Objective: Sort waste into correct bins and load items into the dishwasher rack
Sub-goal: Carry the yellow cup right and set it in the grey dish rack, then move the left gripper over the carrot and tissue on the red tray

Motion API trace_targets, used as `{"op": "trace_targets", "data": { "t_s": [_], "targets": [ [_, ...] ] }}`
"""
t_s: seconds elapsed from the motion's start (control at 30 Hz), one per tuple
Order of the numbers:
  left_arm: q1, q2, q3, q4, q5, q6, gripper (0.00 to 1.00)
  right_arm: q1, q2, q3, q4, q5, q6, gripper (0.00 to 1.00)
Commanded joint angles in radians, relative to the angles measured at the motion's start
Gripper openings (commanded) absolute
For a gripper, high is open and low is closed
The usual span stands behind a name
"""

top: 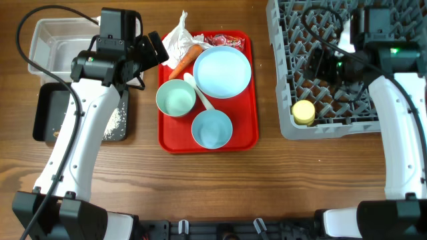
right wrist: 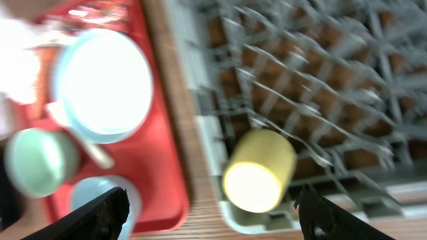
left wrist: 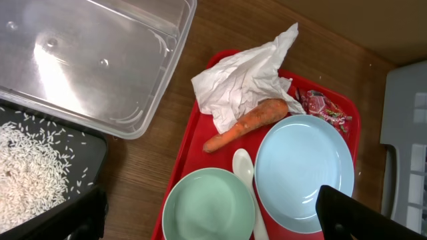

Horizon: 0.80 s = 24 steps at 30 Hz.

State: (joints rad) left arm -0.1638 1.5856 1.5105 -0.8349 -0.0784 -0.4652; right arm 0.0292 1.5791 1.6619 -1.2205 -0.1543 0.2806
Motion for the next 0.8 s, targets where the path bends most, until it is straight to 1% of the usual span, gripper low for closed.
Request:
{"op": "trace_targets", "data": {
  "t_s": [0.0, 0.17, 0.27, 0.37, 0.5, 0.53, 0.57, 0.63, 0.7, 0.77],
  "targets": [
    [0.005, 0.008, -0.003, -0.001, -0.010, 0.016, 1.00, 0.098, -0.018, 0.032, 0.032, -0.084, -0.036, 0.85],
    [0.004, 0.008, -0.003, -0.001, -0.006, 0.016, 1.00, 0.226, -0.006, 0.031, 0.097, -0.044, 0.017, 0.85],
    [-0.002, 0.015, -0.003, 0.008, 0.043, 0.019, 1.00, 0.273, 0.000, 0.031, 0.113, 0.027, 0.054, 0.87],
    [-0.018, 0.044, -0.003, 0.050, 0.045, 0.121, 1.00, 0.286, 0.002, 0.031, 0.112, 0.053, 0.064, 0.89],
    [-0.054, 0.133, -0.003, 0.187, 0.090, 0.288, 0.99, 0.285, 0.001, 0.031, 0.109, 0.053, 0.071, 0.91],
    [-0.058, 0.153, -0.003, 0.221, 0.099, 0.306, 0.98, 0.285, 0.001, 0.031, 0.108, 0.053, 0.071, 0.91],
    [-0.071, 0.200, -0.003, 0.306, 0.104, 0.336, 0.98, 0.286, 0.001, 0.031, 0.106, 0.053, 0.071, 0.91],
    [-0.084, 0.258, -0.003, 0.393, 0.104, 0.364, 0.97, 0.285, 0.001, 0.031, 0.096, 0.053, 0.071, 0.92],
    [-0.095, 0.319, -0.003, 0.461, 0.105, 0.389, 0.97, 0.285, 0.001, 0.031, 0.079, 0.054, 0.070, 0.93],
    [-0.104, 0.375, -0.003, 0.496, 0.112, 0.430, 0.97, 0.285, 0.001, 0.031, 0.062, 0.057, 0.067, 0.94]
  ]
}}
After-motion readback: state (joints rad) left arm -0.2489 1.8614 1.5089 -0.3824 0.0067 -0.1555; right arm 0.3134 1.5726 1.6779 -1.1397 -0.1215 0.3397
